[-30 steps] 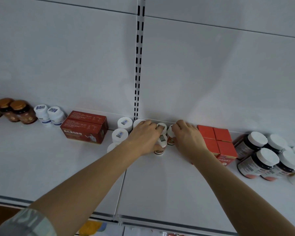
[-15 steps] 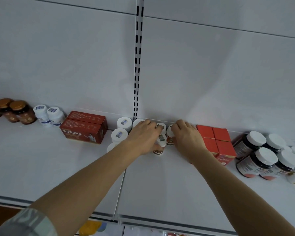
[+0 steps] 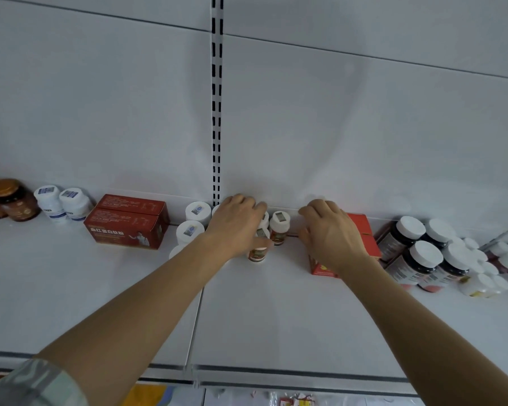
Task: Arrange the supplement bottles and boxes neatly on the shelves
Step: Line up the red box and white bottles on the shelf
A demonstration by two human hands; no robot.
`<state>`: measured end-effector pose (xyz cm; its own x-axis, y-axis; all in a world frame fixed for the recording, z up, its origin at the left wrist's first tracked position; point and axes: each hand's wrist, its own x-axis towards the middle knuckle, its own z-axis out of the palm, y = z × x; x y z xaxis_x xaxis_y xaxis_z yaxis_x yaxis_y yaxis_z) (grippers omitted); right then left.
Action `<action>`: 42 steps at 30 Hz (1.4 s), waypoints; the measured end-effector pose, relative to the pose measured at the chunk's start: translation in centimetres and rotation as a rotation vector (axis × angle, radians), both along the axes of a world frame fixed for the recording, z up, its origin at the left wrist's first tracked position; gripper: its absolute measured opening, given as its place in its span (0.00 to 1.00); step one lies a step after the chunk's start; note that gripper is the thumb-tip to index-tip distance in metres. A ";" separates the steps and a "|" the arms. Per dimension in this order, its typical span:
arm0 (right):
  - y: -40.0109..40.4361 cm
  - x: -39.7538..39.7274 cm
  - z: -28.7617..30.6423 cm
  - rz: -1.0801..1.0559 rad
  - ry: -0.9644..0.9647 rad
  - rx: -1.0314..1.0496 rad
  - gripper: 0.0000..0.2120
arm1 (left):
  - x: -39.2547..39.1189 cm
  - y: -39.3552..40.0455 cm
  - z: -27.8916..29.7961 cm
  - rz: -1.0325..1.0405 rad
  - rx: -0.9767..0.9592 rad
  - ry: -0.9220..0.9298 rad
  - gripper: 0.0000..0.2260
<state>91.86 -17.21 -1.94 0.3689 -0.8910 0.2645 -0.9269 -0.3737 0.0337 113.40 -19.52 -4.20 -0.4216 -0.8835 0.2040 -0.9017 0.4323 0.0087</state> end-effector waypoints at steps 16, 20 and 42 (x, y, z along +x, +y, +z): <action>2.0 -12.5 0.9 -0.045 0.129 0.222 0.36 | -12.4 2.0 1.1 -0.062 0.129 0.056 0.40; 0.7 -13.8 0.2 0.018 0.140 0.266 0.38 | -14.6 2.0 0.5 0.004 0.181 0.011 0.42; -0.1 -13.8 -3.1 0.058 0.087 0.243 0.42 | -15.7 1.9 -0.6 0.074 0.168 0.004 0.37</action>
